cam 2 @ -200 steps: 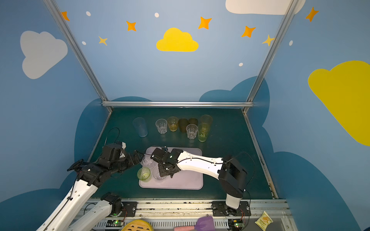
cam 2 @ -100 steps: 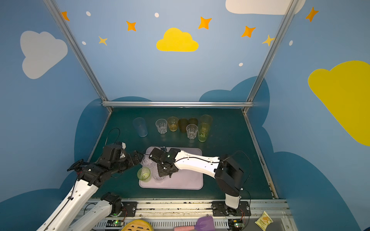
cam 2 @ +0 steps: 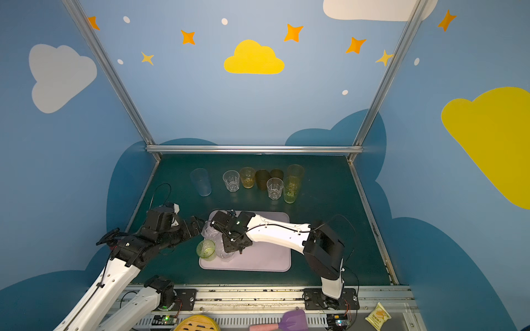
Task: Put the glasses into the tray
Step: 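Lower the clear glass onto the tray and open the right gripper, then withdraw the right gripper from the tray while left gripper reaches toward the cluster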
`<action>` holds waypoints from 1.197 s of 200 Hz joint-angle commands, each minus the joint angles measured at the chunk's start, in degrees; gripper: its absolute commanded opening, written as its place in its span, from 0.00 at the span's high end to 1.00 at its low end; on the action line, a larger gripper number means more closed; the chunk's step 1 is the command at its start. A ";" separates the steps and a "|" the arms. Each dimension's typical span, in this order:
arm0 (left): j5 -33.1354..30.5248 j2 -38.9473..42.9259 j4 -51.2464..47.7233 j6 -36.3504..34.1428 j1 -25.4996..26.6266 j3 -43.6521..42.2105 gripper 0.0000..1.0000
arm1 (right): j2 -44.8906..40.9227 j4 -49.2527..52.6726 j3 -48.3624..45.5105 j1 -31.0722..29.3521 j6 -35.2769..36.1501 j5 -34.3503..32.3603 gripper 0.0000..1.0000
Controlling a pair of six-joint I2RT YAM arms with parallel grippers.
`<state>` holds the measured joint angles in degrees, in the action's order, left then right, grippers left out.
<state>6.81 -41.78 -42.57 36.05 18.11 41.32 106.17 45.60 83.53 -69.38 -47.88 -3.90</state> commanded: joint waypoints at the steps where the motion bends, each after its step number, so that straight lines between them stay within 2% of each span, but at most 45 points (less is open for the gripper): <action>1: -0.83 0.38 -0.24 -1.04 -0.27 -0.54 0.00 | 0.45 2.11 1.92 -0.39 0.02 -0.93 0.79; 85: -0.14 0.48 -0.10 -1.21 -0.62 -0.45 0.00 | -2.98 3.69 1.49 -0.40 -0.54 -4.99 0.68; 113: 0.48 0.60 0.24 -1.16 -0.62 -0.37 0.00 | -6.43 3.55 -0.12 -0.23 -0.81 -7.69 0.58; 134: 1.10 0.69 0.79 -1.05 -0.62 -0.45 0.00 | -9.37 3.17 -1.72 -0.08 -0.82 -9.38 0.45; 174: 1.37 -0.27 2.06 -0.22 -0.62 0.06 0.00 | -15.49 2.29 -5.52 1.19 -0.38 -12.02 0.28; 197: 2.24 -1.77 3.94 0.41 -0.62 0.63 0.00 | -19.80 -1.05 -10.27 2.61 -0.03 -11.19 0.21; 239: 2.43 -7.36 6.36 2.88 0.59 2.84 0.00 | -28.79 -8.75 -20.33 5.08 1.44 -10.09 0.16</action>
<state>8.71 -46.76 -38.74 37.26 17.87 41.89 81.65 41.71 66.96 -65.43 -47.48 -13.91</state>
